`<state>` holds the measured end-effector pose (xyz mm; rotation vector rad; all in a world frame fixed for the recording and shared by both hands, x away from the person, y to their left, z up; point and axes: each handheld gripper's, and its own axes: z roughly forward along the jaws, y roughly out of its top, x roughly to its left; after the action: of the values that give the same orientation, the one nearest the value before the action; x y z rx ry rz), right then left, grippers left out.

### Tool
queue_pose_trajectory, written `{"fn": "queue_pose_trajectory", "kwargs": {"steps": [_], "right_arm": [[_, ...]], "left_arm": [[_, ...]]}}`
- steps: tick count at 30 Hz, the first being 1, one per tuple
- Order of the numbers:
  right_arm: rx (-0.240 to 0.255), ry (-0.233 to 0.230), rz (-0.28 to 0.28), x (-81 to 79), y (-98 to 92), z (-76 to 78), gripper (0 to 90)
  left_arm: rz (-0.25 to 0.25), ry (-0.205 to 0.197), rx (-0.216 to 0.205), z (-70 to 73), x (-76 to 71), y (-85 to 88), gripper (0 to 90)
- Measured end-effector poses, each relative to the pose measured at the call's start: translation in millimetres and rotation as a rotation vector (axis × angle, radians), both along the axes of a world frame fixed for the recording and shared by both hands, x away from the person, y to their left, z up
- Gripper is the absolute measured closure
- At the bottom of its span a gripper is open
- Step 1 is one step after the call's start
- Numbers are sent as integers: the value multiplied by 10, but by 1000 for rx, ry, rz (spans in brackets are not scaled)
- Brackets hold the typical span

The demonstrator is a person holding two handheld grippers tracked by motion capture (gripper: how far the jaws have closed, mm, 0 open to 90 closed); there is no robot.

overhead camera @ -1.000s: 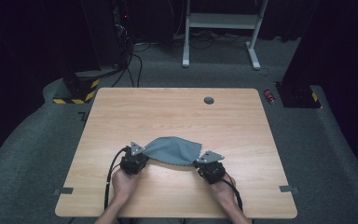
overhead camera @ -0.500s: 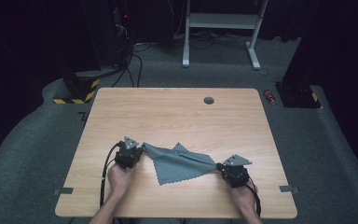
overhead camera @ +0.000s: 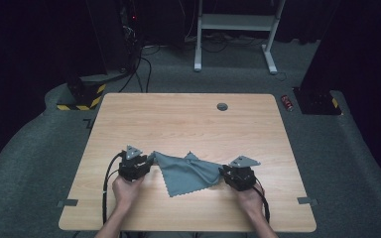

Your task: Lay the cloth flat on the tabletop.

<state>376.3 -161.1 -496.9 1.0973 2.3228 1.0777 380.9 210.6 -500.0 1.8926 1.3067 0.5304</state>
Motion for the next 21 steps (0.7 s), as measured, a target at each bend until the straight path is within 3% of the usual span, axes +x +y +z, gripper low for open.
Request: {"fn": "queue_pose_trajectory", "kwargs": {"steps": [2,6,10,12,17,20,21], "right_arm": [[1,12,11,49,86,1,725],[-19,25,18,120,204,-35,683],[-57,56,29,135,280,-131,676],[-73,68,42,97,312,-176,675],[-94,41,108,-157,391,-201,674],[-101,50,127,-204,411,-189,671],[-83,64,136,-200,407,-175,664]], "left_arm": [[-27,10,-11,6,-32,-29,604],[-73,25,8,-30,-91,-149,551],[-78,38,33,-111,-101,-261,493],[-82,44,36,-146,-99,-303,464],[-91,50,53,-206,-94,-370,425],[-86,30,73,-234,-94,-371,421],[-88,26,73,-237,-92,-365,421]]}}
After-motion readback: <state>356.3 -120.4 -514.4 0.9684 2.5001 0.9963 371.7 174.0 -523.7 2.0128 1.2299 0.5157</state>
